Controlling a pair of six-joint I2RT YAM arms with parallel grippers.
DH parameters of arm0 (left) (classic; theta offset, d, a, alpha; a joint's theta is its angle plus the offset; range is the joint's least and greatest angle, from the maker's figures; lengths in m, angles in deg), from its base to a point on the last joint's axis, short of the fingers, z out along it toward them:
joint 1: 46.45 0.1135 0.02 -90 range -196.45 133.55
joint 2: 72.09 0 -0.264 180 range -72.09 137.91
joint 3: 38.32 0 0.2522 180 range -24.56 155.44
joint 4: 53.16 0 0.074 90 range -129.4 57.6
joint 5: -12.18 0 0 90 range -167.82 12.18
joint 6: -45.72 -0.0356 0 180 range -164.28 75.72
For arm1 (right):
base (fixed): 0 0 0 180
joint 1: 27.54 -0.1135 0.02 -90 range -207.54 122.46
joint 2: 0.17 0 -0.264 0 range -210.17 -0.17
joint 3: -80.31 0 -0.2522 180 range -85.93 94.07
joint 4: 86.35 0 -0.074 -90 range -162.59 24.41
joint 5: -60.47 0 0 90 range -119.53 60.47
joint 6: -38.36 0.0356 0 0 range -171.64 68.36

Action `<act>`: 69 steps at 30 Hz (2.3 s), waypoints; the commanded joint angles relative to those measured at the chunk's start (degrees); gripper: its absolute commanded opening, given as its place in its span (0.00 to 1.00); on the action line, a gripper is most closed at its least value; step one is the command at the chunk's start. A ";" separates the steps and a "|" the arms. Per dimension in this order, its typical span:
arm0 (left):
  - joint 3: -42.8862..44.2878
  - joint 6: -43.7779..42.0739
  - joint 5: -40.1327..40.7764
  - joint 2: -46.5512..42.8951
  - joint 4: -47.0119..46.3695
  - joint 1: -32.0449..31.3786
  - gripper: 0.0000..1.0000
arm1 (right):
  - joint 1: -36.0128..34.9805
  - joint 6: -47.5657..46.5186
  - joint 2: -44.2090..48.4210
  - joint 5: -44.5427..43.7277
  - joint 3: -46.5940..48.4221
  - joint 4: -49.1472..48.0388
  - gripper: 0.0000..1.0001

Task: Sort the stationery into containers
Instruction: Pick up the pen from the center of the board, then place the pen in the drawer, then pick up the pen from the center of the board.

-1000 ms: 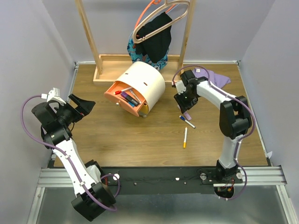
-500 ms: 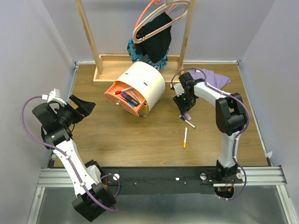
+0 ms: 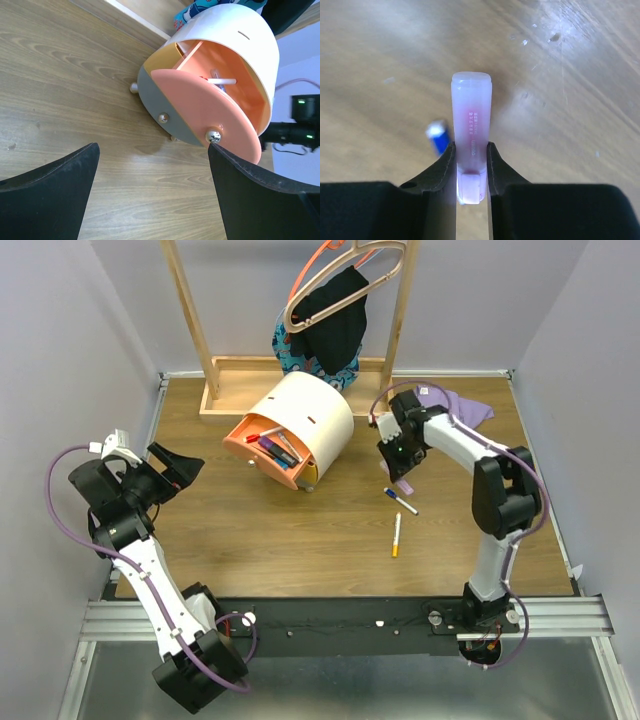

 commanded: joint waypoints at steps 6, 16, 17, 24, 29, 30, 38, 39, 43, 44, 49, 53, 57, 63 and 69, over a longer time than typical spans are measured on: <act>1.32 1.81 -0.71 0.23 -2.53 0.14 0.99 | -3.69 1.25 22.53 21.86 5.84 4.57 0.12; 1.23 2.17 -1.06 -0.56 -2.36 0.05 0.99 | -18.20 13.12 13.97 23.98 25.16 -2.46 0.12; 1.23 2.25 -1.15 -0.65 -2.36 0.05 0.99 | -19.16 13.74 12.80 23.98 26.83 -3.16 0.12; 1.50 1.90 -1.15 -1.53 -1.30 -0.13 0.99 | -22.86 15.24 2.16 23.36 39.58 -4.31 0.12; 1.32 1.64 -0.97 -2.14 -0.87 -0.13 0.99 | -24.88 16.11 -0.57 23.19 42.14 -5.36 0.12; 1.23 1.55 -0.88 -2.23 -0.78 -0.13 0.99 | -25.14 16.29 -1.09 22.93 42.14 -5.45 0.12; 0.62 2.08 -1.06 -1.70 -1.91 -0.13 0.99 | -26.47 18.05 -2.33 19.06 41.97 -6.86 0.37; 0.44 2.43 -0.97 -1.70 -2.18 -0.13 0.99 | -26.55 18.22 -2.24 18.27 41.79 -7.12 0.40; 0.00 3.22 -1.15 -1.35 -3.50 -0.04 0.99 | -26.47 18.49 -1.01 17.21 41.00 -7.91 0.51; -0.09 3.39 -1.15 -1.00 -4.11 -0.13 0.99 | -26.55 18.58 -0.49 17.12 40.74 -8.09 0.53; 0.26 4.01 -1.32 -0.38 -5.17 -0.13 0.99 | -26.55 14.21 4.43 12.92 37.67 -6.25 0.54; 2.19 3.14 -1.50 -0.12 -3.95 -0.04 0.99 | -25.41 6.90 15.84 8.25 22.67 -4.93 0.54; 2.46 3.48 -1.67 -0.12 -3.85 -0.13 0.99 | -15.88 9.51 24.56 6.57 5.62 -1.77 0.54; 1.85 3.40 -1.67 -0.21 -3.94 -0.13 0.99 | -7.75 5.32 31.15 1.84 -7.32 0.18 0.53; 2.72 2.35 -1.68 0.06 -2.71 -0.13 0.99 | -7.74 -2.33 28.63 -2.03 -17.35 -5.71 0.49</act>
